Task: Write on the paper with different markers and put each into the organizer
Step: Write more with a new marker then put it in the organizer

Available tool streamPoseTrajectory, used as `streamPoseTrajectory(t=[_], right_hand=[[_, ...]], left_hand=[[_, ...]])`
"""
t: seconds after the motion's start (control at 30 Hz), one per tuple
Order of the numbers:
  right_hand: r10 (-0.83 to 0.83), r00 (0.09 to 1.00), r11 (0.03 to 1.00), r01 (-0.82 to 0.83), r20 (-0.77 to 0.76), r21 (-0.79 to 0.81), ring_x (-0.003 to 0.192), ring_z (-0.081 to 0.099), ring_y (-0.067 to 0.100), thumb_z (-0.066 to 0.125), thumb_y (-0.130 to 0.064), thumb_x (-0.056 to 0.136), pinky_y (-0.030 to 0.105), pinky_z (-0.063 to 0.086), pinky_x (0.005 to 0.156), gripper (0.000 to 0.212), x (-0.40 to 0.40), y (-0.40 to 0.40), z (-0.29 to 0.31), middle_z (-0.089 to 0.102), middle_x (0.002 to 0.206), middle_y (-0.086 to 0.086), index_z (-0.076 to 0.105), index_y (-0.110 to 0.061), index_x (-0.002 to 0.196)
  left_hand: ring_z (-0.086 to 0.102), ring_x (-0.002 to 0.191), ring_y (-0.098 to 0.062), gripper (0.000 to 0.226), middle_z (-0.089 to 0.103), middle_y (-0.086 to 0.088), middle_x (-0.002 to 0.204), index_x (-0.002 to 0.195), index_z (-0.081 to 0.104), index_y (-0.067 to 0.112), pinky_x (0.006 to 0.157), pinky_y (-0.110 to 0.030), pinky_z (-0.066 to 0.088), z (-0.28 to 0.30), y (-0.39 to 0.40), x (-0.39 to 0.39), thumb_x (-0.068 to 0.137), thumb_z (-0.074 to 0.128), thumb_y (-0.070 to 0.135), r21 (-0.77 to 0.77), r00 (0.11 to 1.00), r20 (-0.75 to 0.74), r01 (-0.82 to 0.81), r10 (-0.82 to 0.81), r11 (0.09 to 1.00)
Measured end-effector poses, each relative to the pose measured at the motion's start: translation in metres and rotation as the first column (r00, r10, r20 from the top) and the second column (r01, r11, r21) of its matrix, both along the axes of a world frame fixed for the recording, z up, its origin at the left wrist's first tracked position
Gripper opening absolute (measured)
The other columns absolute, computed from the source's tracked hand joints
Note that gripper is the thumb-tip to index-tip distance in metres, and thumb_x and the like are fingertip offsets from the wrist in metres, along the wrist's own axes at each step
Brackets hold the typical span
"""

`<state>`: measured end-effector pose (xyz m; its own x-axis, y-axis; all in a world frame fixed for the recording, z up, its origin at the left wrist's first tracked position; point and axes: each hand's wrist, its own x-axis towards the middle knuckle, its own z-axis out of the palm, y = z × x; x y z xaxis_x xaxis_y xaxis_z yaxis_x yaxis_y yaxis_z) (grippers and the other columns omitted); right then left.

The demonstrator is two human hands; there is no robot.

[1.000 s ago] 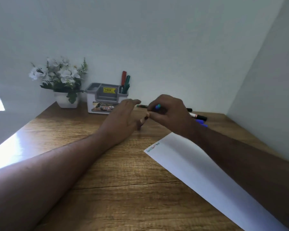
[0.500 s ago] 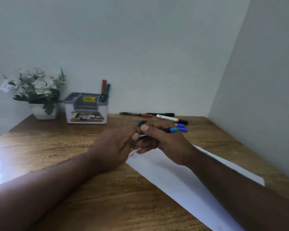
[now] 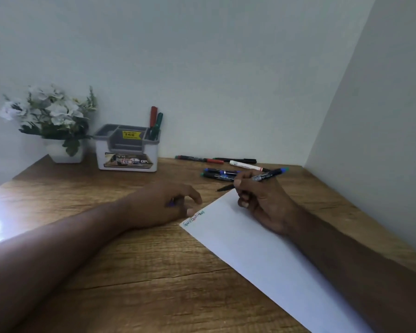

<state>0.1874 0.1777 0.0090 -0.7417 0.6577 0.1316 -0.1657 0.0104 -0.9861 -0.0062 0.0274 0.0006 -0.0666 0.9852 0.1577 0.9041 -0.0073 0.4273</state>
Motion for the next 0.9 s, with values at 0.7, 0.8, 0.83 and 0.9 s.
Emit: streamPoseTrajectory(t=[0.7,0.8,0.83,0.9], right_hand=[[0.162,0.961,0.929,-0.225,0.225,0.294,0.037,0.052,0.019,0.059,0.002,0.087,0.025,0.046,0.04,0.019,-0.028,-0.014,-0.002,0.063,0.054,0.011,0.068,-0.003,0.071],[0.156,0.962,0.92,-0.224,0.224,0.322,0.039,0.053,0.02,0.059,0.003,0.087,0.025,0.047,0.041,0.017,-0.027,-0.015,-0.004,0.063,0.055,0.012,0.067,0.0,0.073],[0.154,0.964,0.919,-0.22,0.218,0.327,0.039,0.053,0.02,0.059,0.003,0.087,0.025,0.047,0.041,0.016,-0.027,-0.015,-0.005,0.063,0.056,0.013,0.067,0.001,0.074],[0.149,0.967,0.918,-0.214,0.209,0.333,0.04,0.054,0.02,0.058,0.003,0.088,0.026,0.047,0.041,0.016,-0.027,-0.015,-0.006,0.063,0.056,0.013,0.066,0.001,0.074]], left_hand=[[0.06,0.111,-0.025,0.055,0.065,-0.01,0.119,0.116,0.056,0.06,0.102,-0.051,0.043,0.006,0.001,-0.014,0.064,0.063,0.074,-0.201,0.982,0.171,0.119,-0.085,0.972],[0.061,0.109,-0.025,0.053,0.066,-0.011,0.117,0.116,0.057,0.058,0.101,-0.051,0.043,0.005,0.0,-0.013,0.064,0.065,0.071,-0.182,0.981,0.18,0.111,-0.078,0.977],[0.061,0.108,-0.026,0.053,0.066,-0.012,0.116,0.115,0.058,0.058,0.1,-0.052,0.044,0.004,0.001,-0.013,0.065,0.065,0.07,-0.171,0.979,0.188,0.108,-0.075,0.979],[0.061,0.108,-0.028,0.053,0.067,-0.013,0.116,0.115,0.059,0.057,0.099,-0.054,0.044,0.004,0.002,-0.013,0.065,0.066,0.071,-0.159,0.978,0.195,0.103,-0.071,0.982]])
